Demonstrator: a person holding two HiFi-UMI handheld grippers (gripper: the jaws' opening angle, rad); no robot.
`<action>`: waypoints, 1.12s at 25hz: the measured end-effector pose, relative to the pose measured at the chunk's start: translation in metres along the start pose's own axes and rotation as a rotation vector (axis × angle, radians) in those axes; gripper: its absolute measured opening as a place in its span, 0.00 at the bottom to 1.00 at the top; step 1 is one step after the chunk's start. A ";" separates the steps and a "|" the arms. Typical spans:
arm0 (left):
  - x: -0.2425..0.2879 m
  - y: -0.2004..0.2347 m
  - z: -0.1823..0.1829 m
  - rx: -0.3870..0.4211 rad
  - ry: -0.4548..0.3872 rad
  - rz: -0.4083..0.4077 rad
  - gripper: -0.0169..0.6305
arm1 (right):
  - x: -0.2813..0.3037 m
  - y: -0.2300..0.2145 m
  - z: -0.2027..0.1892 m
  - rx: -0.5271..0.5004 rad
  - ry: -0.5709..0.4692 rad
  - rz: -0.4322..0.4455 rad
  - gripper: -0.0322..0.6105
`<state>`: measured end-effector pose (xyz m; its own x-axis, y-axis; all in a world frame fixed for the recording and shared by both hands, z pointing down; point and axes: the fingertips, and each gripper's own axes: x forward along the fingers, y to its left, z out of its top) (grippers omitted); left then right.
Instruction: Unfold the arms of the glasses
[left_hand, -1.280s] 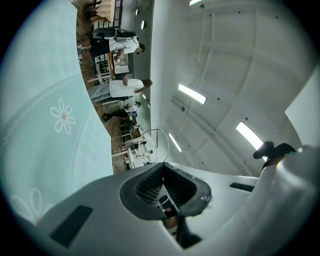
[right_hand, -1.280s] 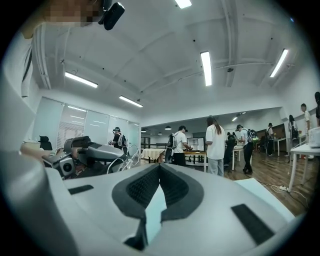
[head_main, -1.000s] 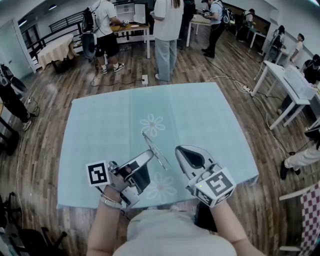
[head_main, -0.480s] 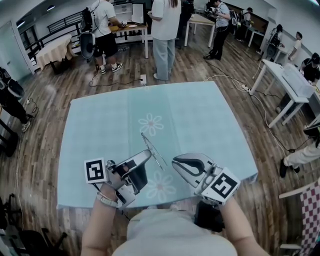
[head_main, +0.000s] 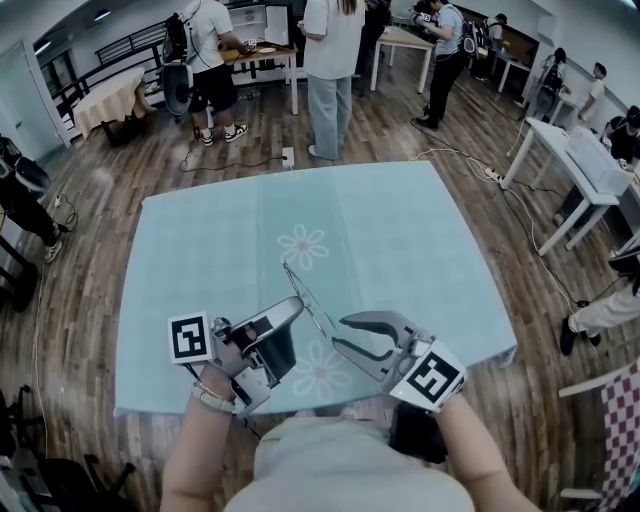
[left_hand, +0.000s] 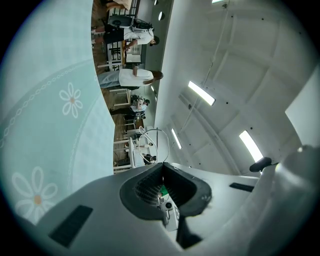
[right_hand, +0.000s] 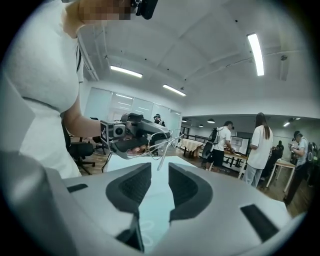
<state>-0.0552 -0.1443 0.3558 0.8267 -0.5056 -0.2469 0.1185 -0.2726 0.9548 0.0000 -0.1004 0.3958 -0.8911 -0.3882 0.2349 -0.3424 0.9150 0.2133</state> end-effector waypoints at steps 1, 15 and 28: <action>0.000 0.000 0.000 -0.001 -0.001 0.000 0.04 | 0.000 -0.001 -0.001 0.000 -0.006 -0.011 0.21; 0.002 -0.001 0.000 -0.014 0.013 -0.005 0.04 | 0.001 -0.003 -0.004 0.006 -0.014 -0.029 0.09; -0.001 -0.001 -0.009 -0.035 0.038 -0.014 0.04 | -0.017 -0.029 -0.012 0.050 -0.029 -0.113 0.08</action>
<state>-0.0509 -0.1361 0.3569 0.8452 -0.4699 -0.2546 0.1488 -0.2508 0.9565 0.0290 -0.1219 0.3965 -0.8538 -0.4869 0.1844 -0.4554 0.8700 0.1889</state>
